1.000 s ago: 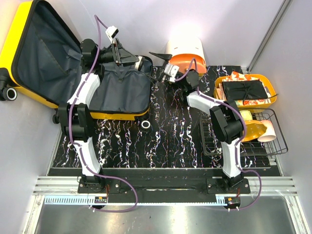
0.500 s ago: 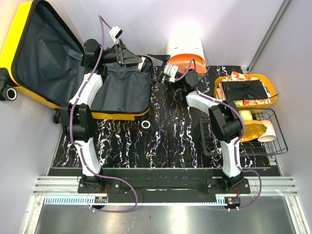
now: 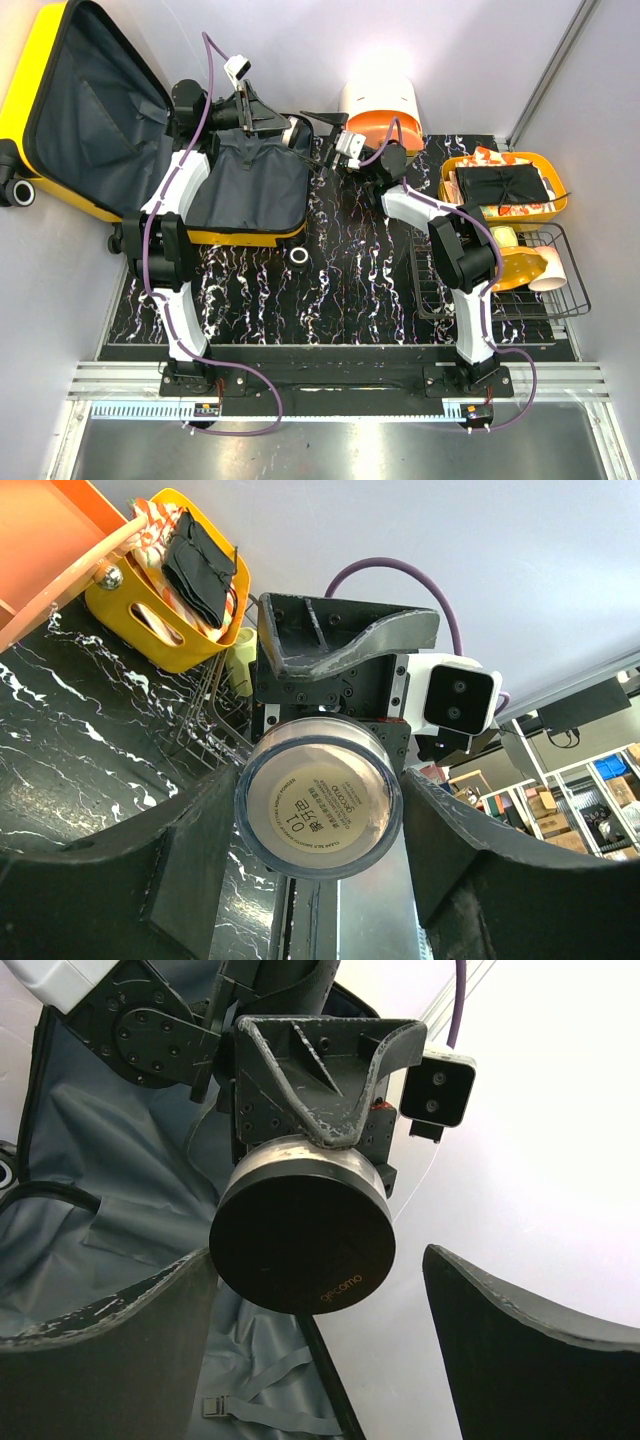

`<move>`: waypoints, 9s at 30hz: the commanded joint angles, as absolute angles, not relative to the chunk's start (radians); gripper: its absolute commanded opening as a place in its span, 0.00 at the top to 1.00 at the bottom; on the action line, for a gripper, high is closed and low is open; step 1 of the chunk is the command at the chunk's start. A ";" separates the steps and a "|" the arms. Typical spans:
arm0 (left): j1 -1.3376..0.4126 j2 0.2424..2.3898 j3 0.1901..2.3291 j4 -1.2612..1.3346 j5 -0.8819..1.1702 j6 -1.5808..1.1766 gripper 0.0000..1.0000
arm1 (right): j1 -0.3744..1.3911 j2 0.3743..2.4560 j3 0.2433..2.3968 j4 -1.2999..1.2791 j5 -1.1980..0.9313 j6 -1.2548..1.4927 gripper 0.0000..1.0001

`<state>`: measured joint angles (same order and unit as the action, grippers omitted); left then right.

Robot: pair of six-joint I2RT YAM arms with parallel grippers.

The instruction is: Open, take out, and arrange the luggage

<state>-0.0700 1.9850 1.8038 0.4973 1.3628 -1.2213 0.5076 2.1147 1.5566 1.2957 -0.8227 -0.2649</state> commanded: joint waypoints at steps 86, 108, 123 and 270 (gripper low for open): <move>0.025 1.879 1.873 -0.348 0.943 -0.330 0.01 | 0.189 2.316 2.606 -0.877 -0.305 0.051 0.40; 0.032 1.858 1.878 -0.345 0.910 -0.311 0.01 | 0.164 1.997 2.211 -0.513 -0.495 -0.077 0.19; 0.038 1.855 1.873 -0.362 0.887 -0.287 0.01 | 0.169 1.870 1.818 -0.335 -0.437 0.054 0.63; 0.016 1.990 2.385 -1.068 0.373 0.237 0.01 | 0.081 1.839 1.907 -0.141 -0.392 -0.269 0.02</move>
<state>0.0891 2.0113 2.2940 -0.9607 0.4908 0.0971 0.0788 1.9266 2.0045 -0.1928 -0.2390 -0.4988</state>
